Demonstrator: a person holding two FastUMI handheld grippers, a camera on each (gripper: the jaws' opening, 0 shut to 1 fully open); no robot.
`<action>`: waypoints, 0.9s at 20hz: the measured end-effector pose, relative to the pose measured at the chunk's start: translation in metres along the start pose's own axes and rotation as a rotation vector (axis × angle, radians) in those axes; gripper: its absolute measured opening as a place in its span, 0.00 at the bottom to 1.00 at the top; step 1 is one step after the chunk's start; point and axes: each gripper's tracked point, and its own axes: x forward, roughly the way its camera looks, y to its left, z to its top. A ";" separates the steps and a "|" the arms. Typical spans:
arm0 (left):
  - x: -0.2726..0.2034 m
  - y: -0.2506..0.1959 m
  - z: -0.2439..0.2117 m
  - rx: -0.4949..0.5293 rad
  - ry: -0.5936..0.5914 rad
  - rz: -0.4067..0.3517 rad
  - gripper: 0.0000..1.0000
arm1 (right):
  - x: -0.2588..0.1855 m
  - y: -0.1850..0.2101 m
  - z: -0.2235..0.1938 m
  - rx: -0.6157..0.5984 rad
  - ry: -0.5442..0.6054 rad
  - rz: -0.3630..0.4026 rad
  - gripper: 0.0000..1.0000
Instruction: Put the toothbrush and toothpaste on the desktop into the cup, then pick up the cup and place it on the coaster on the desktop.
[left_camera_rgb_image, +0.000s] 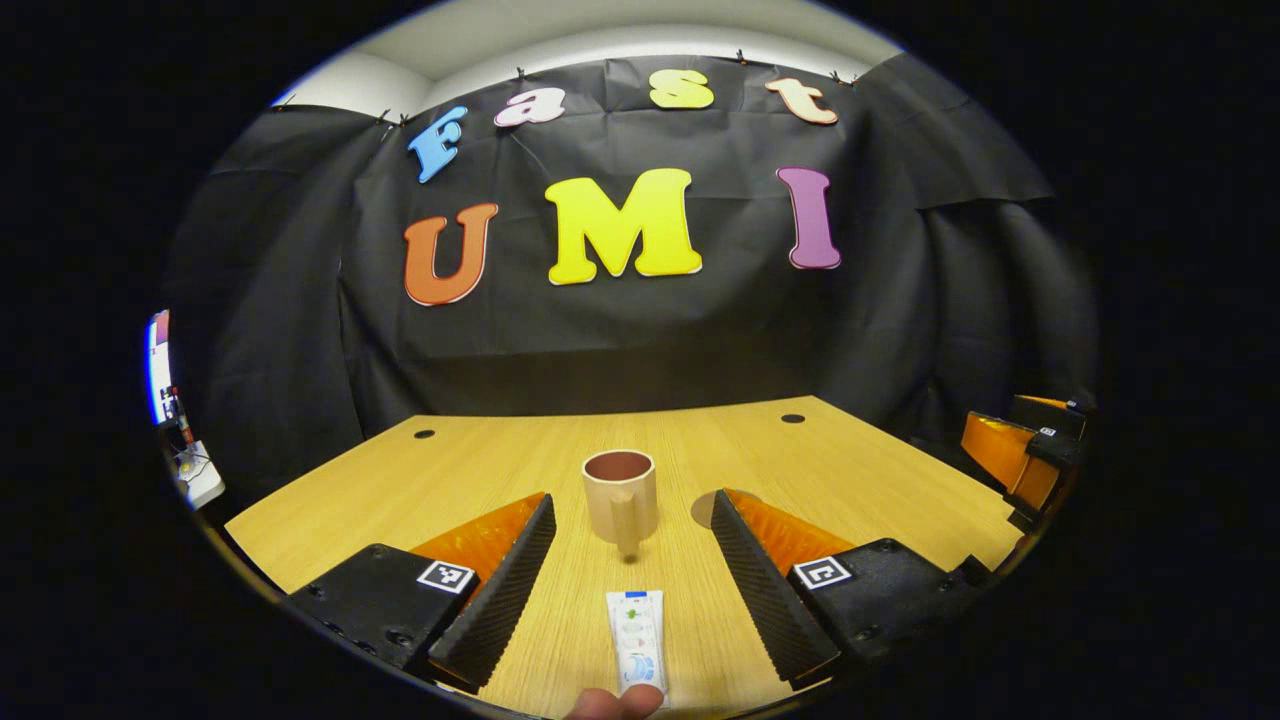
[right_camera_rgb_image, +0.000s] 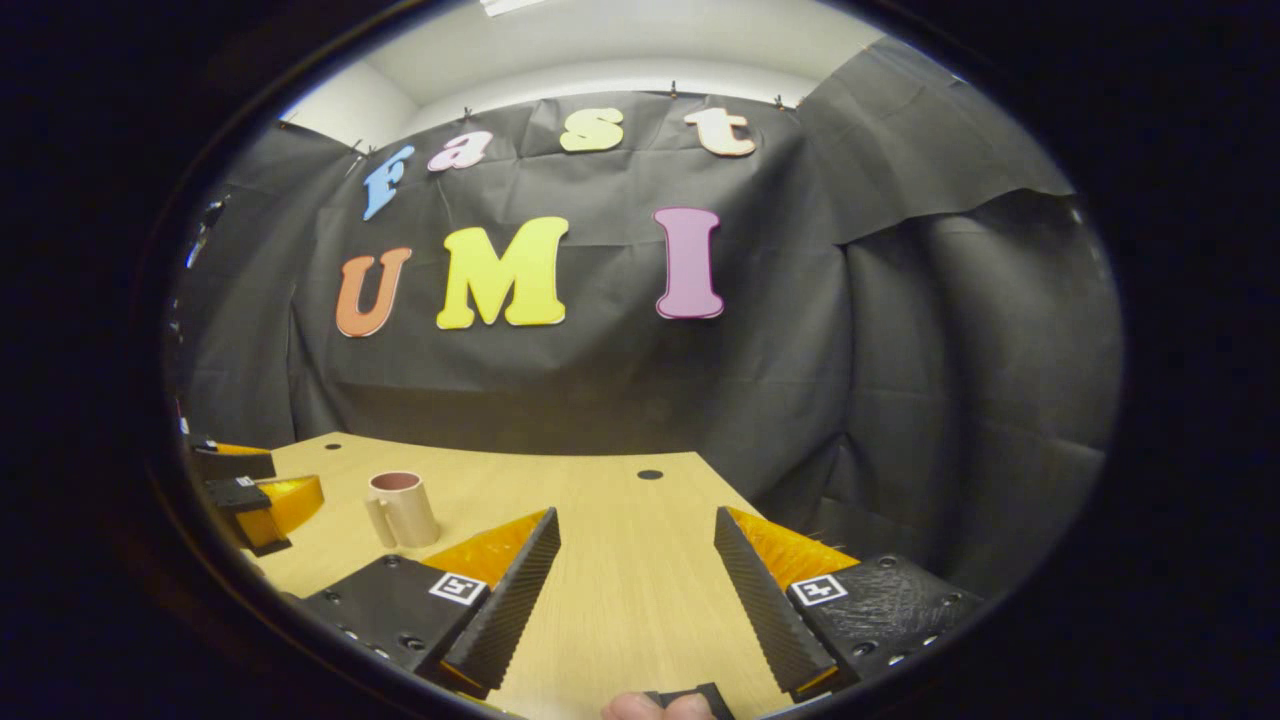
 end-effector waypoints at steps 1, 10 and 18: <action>0.000 -0.001 -0.009 0.003 0.035 -0.001 0.99 | 0.000 0.001 -0.002 -0.001 0.005 0.003 0.96; 0.001 -0.011 -0.092 0.000 0.360 -0.029 1.00 | 0.000 -0.002 -0.035 0.017 0.083 0.023 0.94; -0.001 -0.014 -0.129 0.002 0.510 -0.017 0.89 | 0.002 -0.001 -0.057 0.024 0.132 0.042 0.94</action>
